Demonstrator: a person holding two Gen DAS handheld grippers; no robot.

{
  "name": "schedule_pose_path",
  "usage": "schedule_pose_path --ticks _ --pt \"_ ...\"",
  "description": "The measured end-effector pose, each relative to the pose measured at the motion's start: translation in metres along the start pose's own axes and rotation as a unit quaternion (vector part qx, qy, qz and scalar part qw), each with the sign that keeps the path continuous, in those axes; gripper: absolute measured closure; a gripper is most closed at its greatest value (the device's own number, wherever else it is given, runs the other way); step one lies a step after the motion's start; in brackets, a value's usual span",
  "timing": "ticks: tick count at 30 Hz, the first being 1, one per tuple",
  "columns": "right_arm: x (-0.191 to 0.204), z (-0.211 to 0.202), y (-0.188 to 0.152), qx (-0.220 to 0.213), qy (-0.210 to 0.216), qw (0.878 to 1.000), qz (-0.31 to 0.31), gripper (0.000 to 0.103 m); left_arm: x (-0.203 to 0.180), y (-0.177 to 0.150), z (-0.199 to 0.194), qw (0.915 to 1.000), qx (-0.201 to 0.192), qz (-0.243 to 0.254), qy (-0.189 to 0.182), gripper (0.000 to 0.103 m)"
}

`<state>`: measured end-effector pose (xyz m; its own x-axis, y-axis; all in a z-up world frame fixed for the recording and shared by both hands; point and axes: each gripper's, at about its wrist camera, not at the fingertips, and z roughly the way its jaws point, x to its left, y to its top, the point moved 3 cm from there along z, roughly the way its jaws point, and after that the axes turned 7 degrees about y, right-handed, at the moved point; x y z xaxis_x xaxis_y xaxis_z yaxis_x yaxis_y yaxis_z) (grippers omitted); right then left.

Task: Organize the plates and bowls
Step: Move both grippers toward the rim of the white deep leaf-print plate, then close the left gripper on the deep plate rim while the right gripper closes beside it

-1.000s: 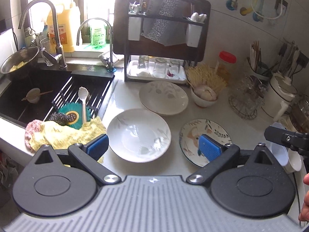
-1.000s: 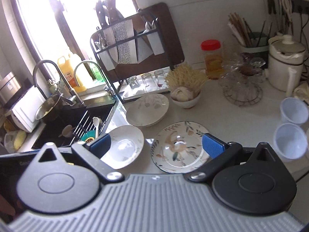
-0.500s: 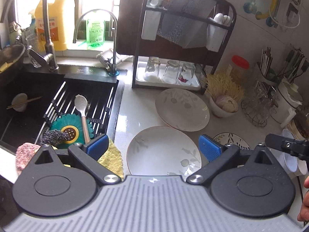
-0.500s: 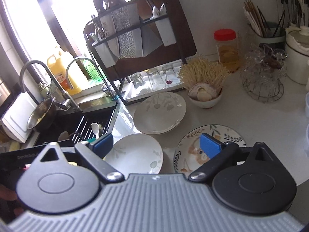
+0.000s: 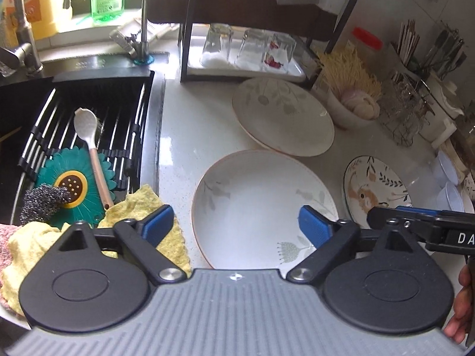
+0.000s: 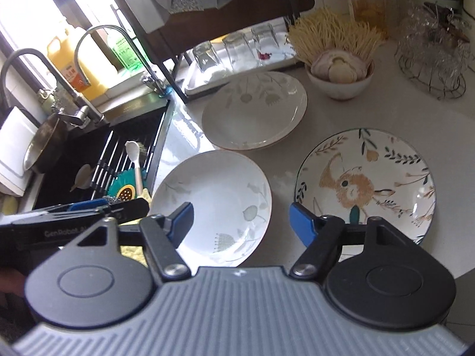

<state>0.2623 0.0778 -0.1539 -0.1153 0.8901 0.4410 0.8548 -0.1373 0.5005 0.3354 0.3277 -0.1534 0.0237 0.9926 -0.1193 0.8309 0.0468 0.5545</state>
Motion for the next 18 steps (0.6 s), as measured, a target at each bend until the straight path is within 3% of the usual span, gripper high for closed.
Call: schedule_pose_path --ticks 4,6,11,18 --pt "0.003 0.02 -0.007 0.022 -0.002 1.0 0.006 0.03 0.009 -0.003 0.02 0.9998 0.018 0.001 -0.002 0.019" --pt "0.006 0.027 -0.01 0.035 -0.01 0.999 0.003 0.036 0.014 -0.004 0.029 0.9996 0.026 -0.001 -0.007 0.022" --pt "-0.002 0.044 -0.019 0.062 -0.026 0.997 0.027 0.047 0.025 -0.004 0.055 0.9989 0.046 -0.007 -0.012 0.04" --pt "-0.014 0.062 -0.022 0.069 -0.049 0.995 0.055 0.054 0.033 -0.002 0.079 0.9977 0.062 0.004 -0.028 0.061"
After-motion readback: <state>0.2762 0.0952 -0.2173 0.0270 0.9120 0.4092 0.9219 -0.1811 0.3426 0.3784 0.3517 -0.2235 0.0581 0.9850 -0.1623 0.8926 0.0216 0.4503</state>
